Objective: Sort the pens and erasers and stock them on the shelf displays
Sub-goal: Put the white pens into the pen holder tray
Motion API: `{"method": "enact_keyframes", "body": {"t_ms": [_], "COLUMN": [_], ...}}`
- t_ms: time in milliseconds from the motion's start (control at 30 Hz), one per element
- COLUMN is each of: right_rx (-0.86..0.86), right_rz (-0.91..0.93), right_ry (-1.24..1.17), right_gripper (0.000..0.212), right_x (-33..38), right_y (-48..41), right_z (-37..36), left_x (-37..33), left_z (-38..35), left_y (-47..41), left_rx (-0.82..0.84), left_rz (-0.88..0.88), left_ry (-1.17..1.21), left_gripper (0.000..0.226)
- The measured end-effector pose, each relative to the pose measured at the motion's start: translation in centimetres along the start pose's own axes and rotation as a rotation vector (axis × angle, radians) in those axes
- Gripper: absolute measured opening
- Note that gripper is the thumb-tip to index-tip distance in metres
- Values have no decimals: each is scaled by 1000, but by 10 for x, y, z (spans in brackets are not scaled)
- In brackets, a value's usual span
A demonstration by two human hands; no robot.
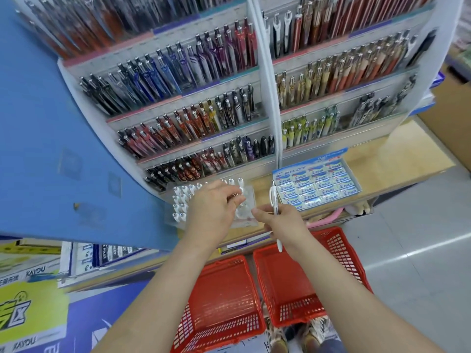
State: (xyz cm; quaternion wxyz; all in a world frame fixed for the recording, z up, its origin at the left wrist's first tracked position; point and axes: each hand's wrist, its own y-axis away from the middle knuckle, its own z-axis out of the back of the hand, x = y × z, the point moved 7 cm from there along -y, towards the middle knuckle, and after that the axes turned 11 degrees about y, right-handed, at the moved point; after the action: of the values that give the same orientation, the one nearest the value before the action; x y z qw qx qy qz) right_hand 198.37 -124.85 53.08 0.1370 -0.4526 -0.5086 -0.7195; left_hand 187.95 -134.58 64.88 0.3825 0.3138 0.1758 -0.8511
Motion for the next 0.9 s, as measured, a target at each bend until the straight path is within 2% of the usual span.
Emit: {"method": "enact_keyframes", "body": {"t_ms": [133, 333, 533, 700, 800, 900], "right_rx": [15, 27, 6, -20, 142, 294], "right_rz": [-3, 6, 14, 142, 257, 330], "right_ry": [-28, -46, -53, -50, -90, -18], "right_gripper": [23, 11, 18, 14, 23, 29], "right_x": [2, 6, 4, 17, 37, 52], "right_y": [2, 5, 5, 12, 28, 42], "right_z": [-1, -2, -2, 3, 5, 4], "left_x": [4, 2, 3, -1, -16, -21], "left_z": [-2, -11, -11, 5, 12, 6], "left_y": [-5, -13, -16, -10, -8, -8], "left_rx": [8, 114, 104, 40, 18, 113], "left_rz": [55, 141, 231, 241, 197, 268], "left_ry": [-76, -204, -212, -20, 199, 457], "left_gripper": [13, 14, 15, 14, 16, 15]}}
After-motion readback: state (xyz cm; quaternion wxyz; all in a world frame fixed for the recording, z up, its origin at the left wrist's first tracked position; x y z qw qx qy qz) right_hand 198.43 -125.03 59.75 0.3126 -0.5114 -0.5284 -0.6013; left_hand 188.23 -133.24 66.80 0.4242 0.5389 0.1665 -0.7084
